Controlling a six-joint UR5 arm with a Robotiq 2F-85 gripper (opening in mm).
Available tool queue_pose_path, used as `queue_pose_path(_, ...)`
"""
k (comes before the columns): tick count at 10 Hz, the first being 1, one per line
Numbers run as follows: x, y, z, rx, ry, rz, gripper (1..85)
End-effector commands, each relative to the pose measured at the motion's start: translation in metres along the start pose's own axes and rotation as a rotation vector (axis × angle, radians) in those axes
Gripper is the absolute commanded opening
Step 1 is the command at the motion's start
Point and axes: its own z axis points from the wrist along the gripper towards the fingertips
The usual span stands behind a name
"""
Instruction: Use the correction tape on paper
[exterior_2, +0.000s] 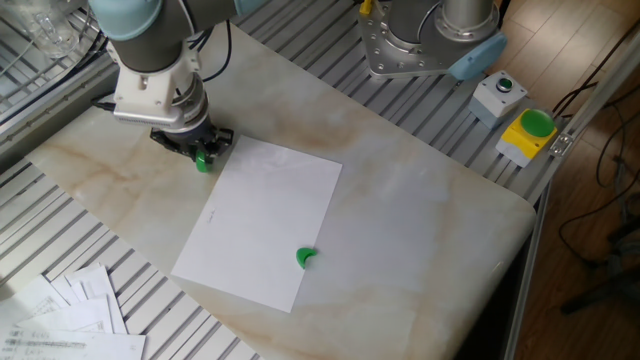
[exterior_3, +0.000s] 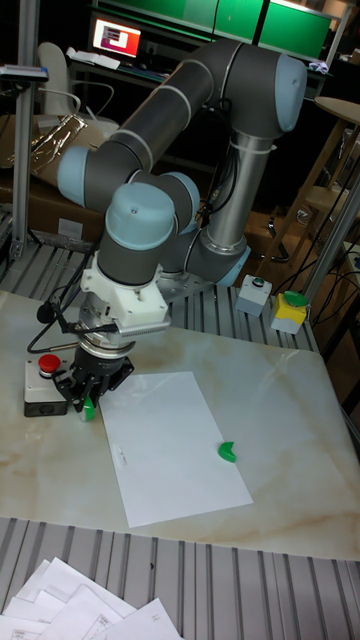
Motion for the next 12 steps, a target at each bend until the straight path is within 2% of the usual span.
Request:
queue_pose_path(1,-0.0023,0.0014,0.0005,-0.009,0.001,0.009,30.7)
queue_pose_path(8,-0.0010,0.0020,0.0007,-0.007,0.046,0.029,31.0)
queue_pose_path(12,0.0027,0.0023,0.0000,-0.002,0.088,0.038,31.3)
